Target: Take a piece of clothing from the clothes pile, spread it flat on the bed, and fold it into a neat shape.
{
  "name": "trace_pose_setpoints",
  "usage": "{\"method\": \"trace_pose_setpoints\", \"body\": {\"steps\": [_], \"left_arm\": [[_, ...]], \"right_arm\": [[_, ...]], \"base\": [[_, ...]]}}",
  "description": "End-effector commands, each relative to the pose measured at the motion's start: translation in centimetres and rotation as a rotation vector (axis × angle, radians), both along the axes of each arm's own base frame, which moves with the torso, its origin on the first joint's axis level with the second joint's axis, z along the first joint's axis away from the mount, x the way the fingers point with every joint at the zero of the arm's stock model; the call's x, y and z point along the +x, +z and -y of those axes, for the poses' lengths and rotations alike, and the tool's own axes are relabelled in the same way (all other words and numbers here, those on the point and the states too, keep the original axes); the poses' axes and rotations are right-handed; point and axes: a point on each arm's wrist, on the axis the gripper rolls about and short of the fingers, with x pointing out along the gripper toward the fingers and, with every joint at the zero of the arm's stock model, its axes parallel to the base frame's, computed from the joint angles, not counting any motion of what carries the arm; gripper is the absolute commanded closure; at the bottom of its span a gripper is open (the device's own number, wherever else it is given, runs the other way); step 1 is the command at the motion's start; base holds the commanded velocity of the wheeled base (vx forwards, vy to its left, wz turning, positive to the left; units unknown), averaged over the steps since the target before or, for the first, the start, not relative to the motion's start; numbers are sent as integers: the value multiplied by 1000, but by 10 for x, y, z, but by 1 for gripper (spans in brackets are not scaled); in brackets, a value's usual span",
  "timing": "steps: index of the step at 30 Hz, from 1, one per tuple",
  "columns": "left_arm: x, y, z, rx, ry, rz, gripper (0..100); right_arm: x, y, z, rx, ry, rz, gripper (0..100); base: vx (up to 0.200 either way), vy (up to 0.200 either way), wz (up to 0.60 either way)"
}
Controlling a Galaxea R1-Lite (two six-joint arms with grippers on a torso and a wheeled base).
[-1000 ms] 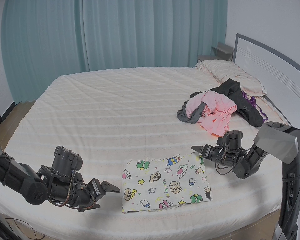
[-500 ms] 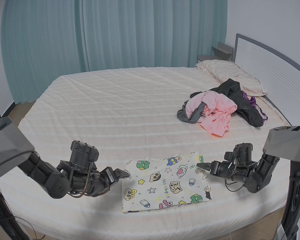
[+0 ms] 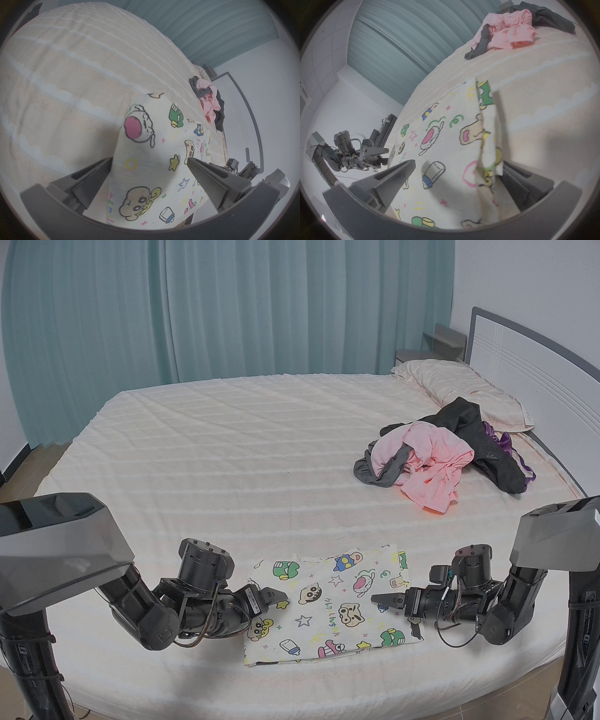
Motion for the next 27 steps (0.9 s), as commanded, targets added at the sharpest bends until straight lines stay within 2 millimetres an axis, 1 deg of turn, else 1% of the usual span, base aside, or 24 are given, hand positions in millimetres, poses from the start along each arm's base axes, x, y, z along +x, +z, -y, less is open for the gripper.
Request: {"method": "trace_pose_setpoints", "body": {"steps": [1,8,9,20,27], "left_arm": [[1,-4,7,1,-17,-5,0],[4,-2,14,-36,-47,-7,0],[3,-2,14,-42,-47,-11,100],[0,1,15,-61,-32,-30,100],[-1,11,11,-110,17,-39,100]], "right_arm": [[0,-5,-8,11,44,-16,0],[6,-5,-18,42,56,-19,0],[6,-5,-20,48,56,-24,100],[6,-4,-21,74,33,-39,100],[5,-3,-21,73,30,-39,100]], "base": [[0,0,0],[0,0,0],[0,0,0],[0,0,0],[0,0,0]]}}
